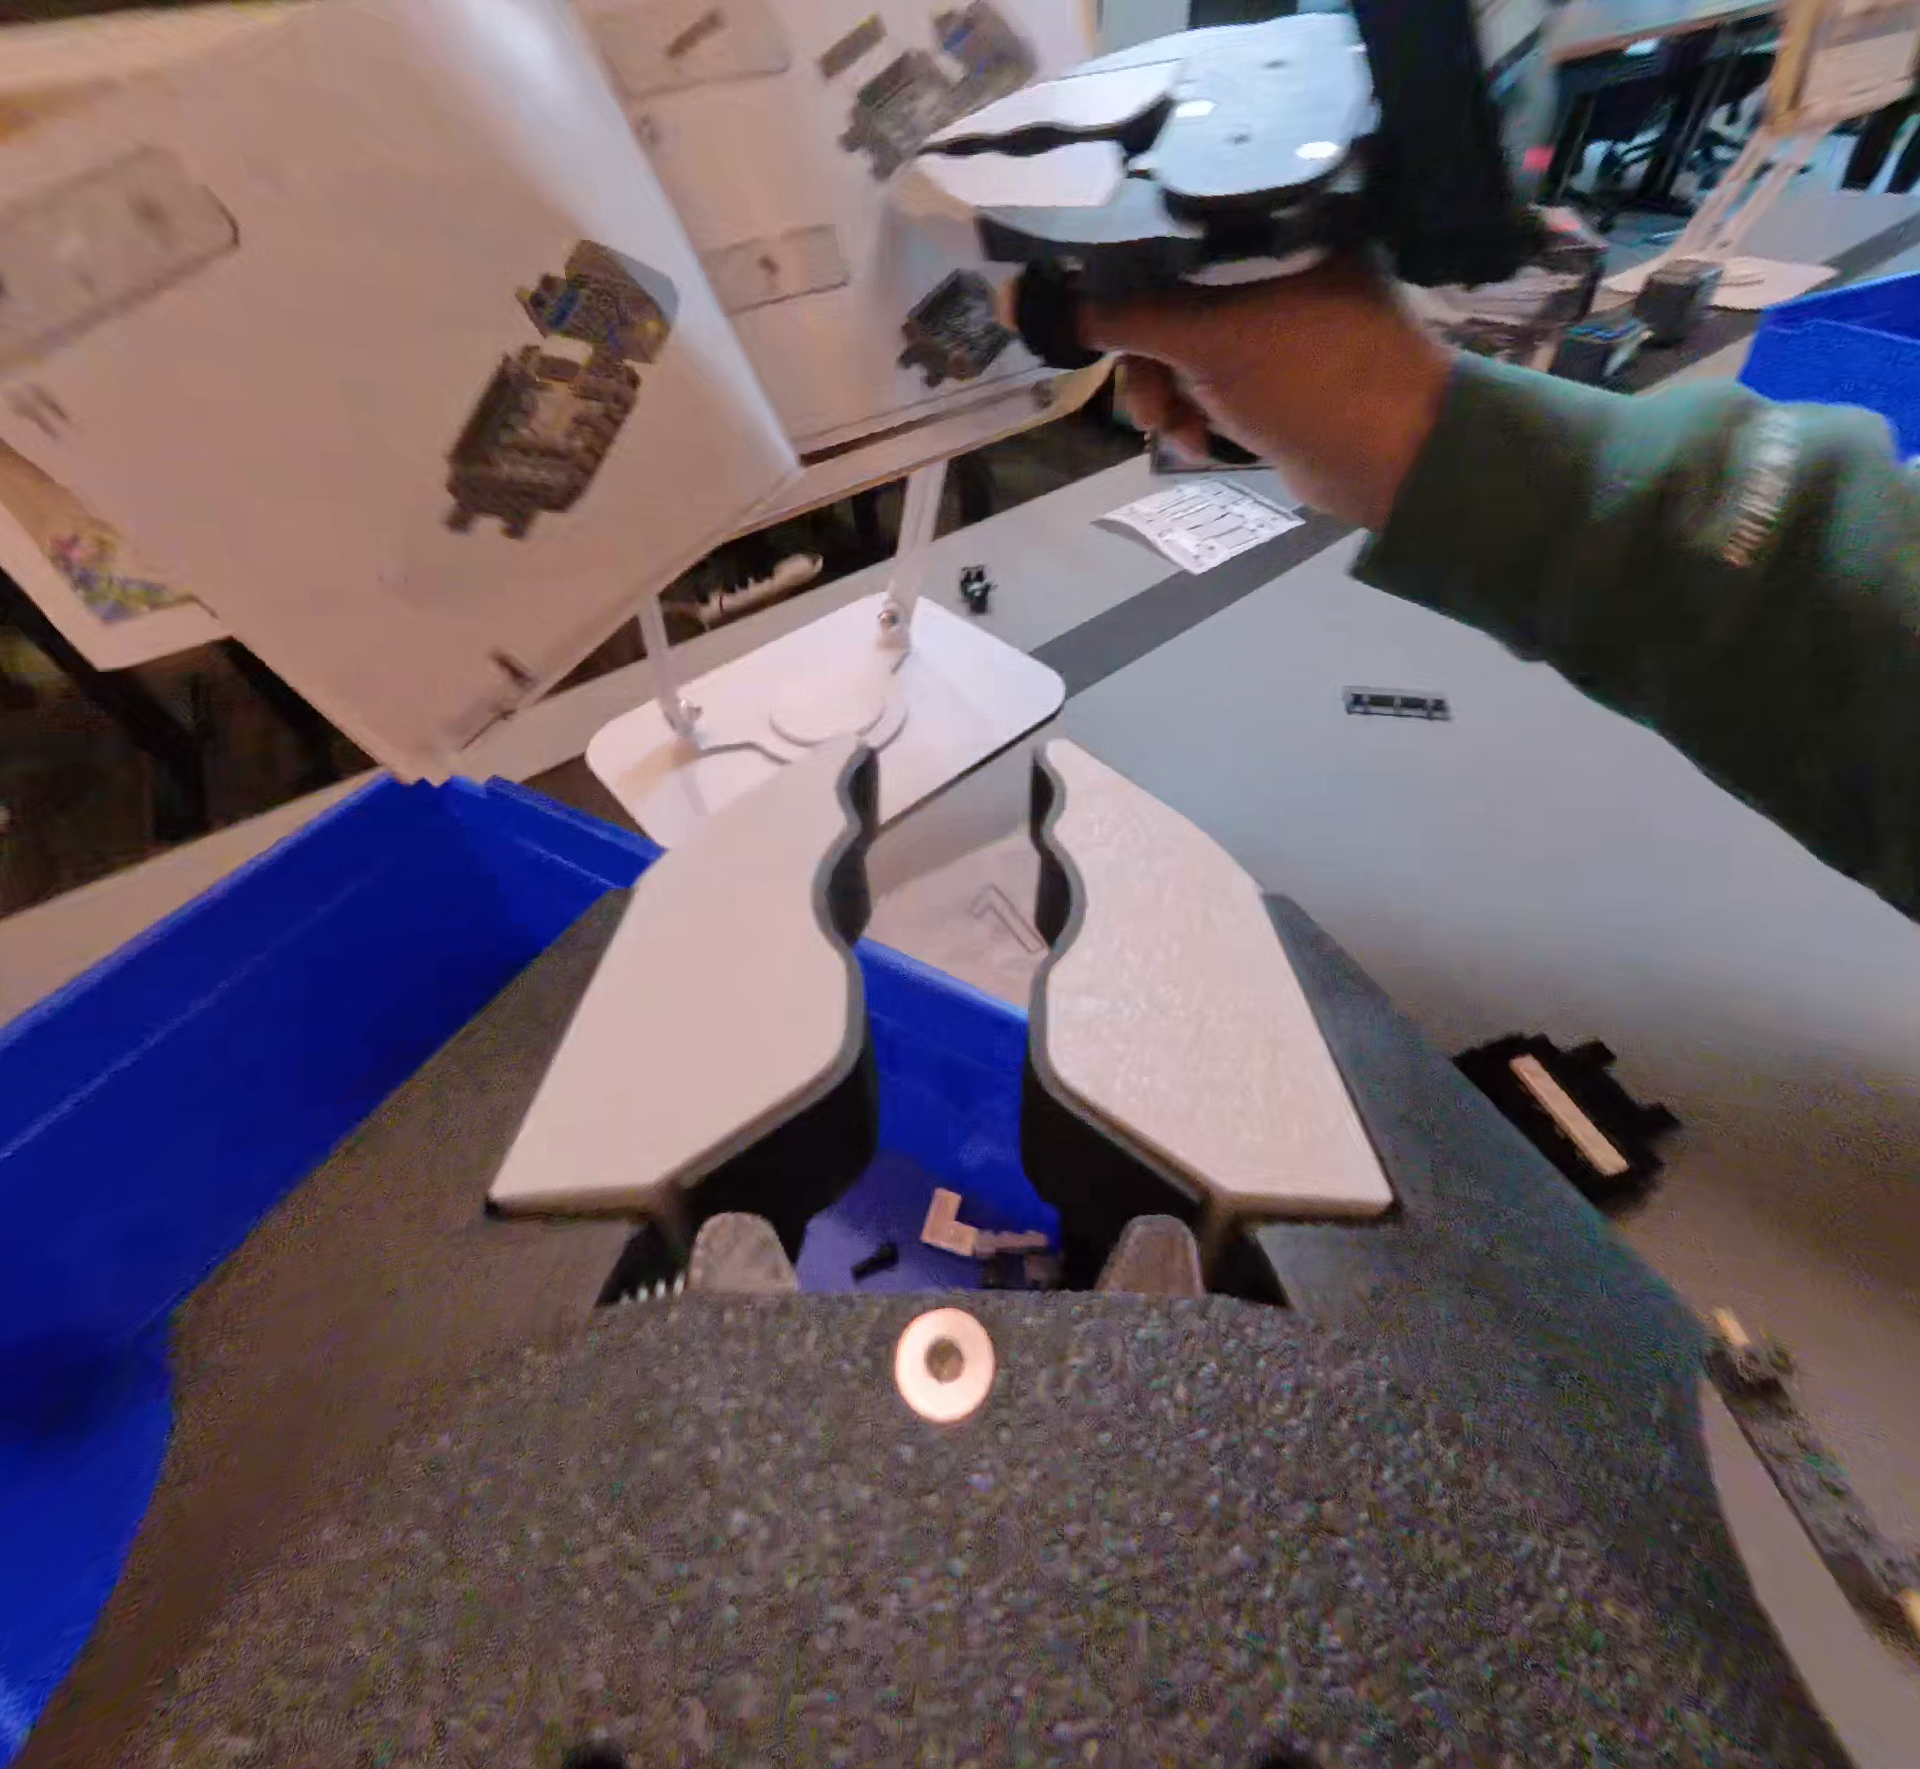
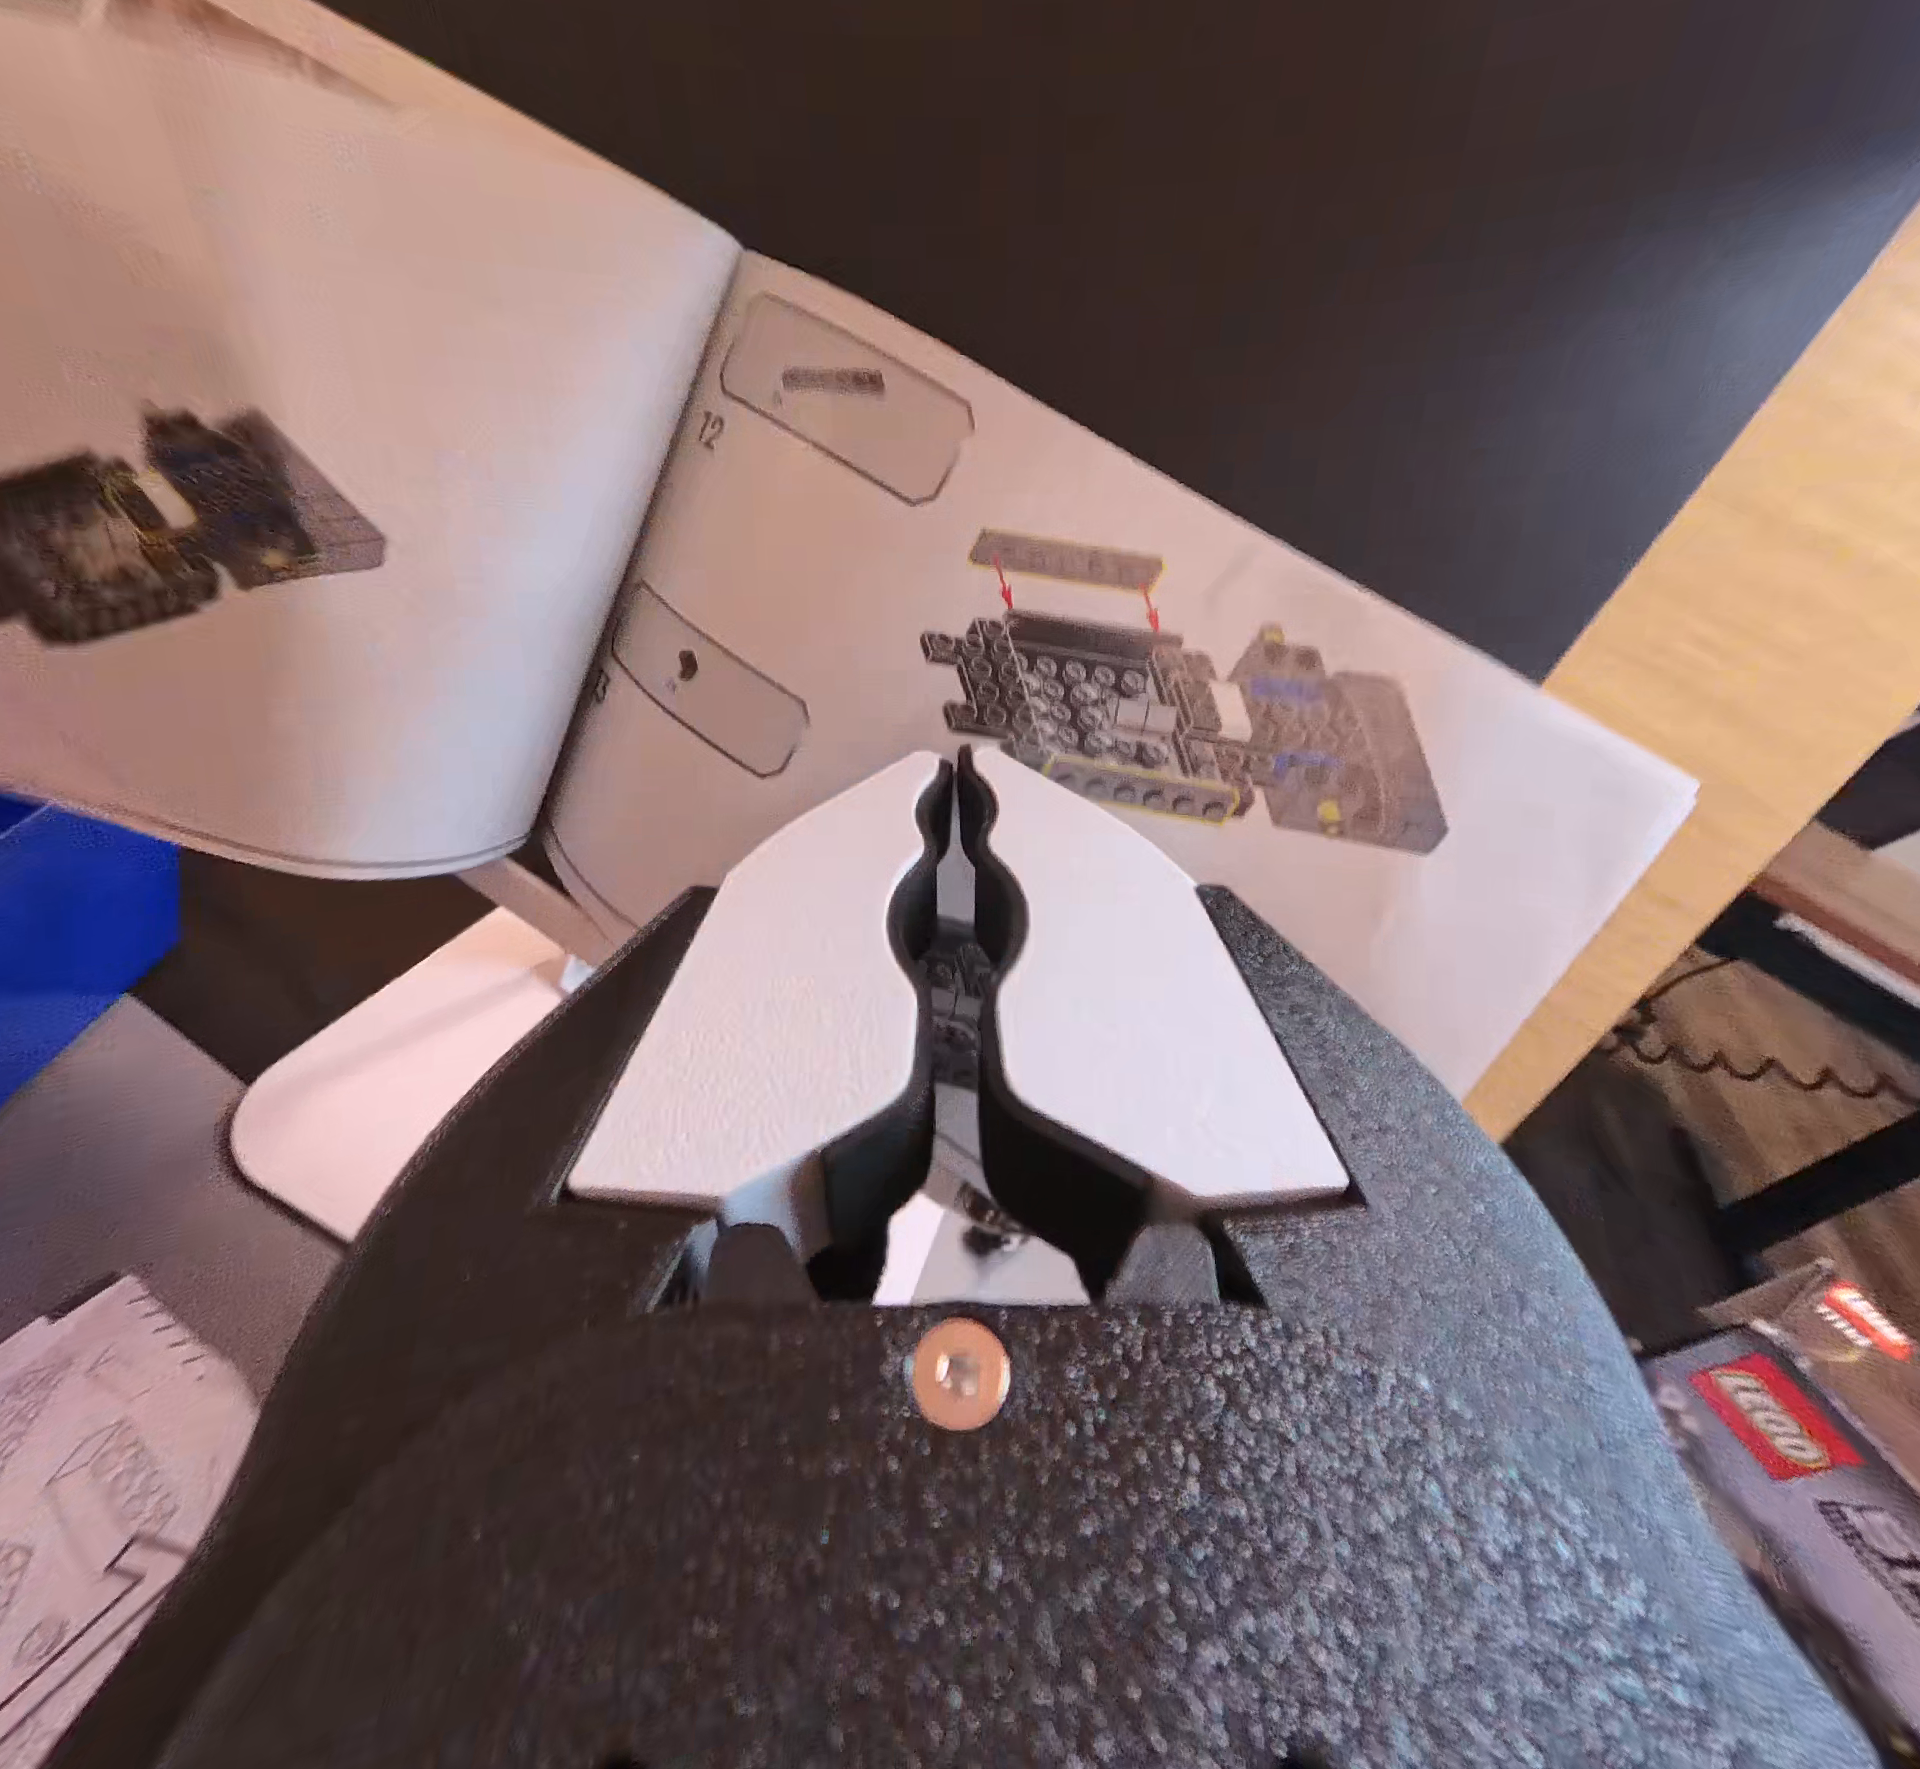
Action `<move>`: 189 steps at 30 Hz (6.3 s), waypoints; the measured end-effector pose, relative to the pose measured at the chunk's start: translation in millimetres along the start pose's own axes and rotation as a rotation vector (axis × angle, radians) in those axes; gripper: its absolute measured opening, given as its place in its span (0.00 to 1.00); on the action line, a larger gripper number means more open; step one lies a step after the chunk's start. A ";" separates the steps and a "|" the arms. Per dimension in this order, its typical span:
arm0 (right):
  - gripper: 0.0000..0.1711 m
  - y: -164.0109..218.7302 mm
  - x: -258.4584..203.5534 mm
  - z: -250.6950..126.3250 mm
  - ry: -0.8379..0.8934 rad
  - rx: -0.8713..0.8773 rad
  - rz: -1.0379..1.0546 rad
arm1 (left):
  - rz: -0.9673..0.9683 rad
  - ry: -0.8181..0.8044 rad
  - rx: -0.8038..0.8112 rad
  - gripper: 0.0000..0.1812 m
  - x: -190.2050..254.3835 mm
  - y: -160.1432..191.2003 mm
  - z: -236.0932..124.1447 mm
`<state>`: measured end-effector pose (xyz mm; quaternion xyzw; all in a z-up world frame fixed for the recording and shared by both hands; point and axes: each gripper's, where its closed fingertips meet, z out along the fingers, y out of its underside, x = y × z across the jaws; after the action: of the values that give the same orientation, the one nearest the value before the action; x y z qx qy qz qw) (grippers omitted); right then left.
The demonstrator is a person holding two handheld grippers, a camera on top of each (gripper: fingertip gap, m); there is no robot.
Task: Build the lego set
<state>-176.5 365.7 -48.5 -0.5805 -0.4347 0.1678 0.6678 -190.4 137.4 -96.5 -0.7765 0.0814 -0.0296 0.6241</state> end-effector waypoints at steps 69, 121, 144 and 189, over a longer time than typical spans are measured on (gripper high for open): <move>0.07 51.1 87.7 -29.1 0.041 -0.166 0.076 | 0.172 0.010 0.031 0.10 4.0 -47.6 182.4; 0.16 -36.9 80.4 -119.0 0.094 0.363 0.471 | 0.295 0.180 0.059 0.08 50.2 -71.5 204.7; 0.06 59.7 59.8 -26.2 0.127 -0.094 -0.061 | -0.052 -0.236 -0.087 0.10 -104.1 -10.1 133.8; 0.37 1.1 -58.7 -107.8 -0.251 0.088 0.096 | 0.082 -0.006 0.221 0.00 -27.7 -50.4 -4.8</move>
<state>-125.9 255.4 -66.6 -0.5453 -0.4788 0.2899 0.6240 -213.9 147.7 -44.8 -0.6990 0.1072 -0.0106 0.7070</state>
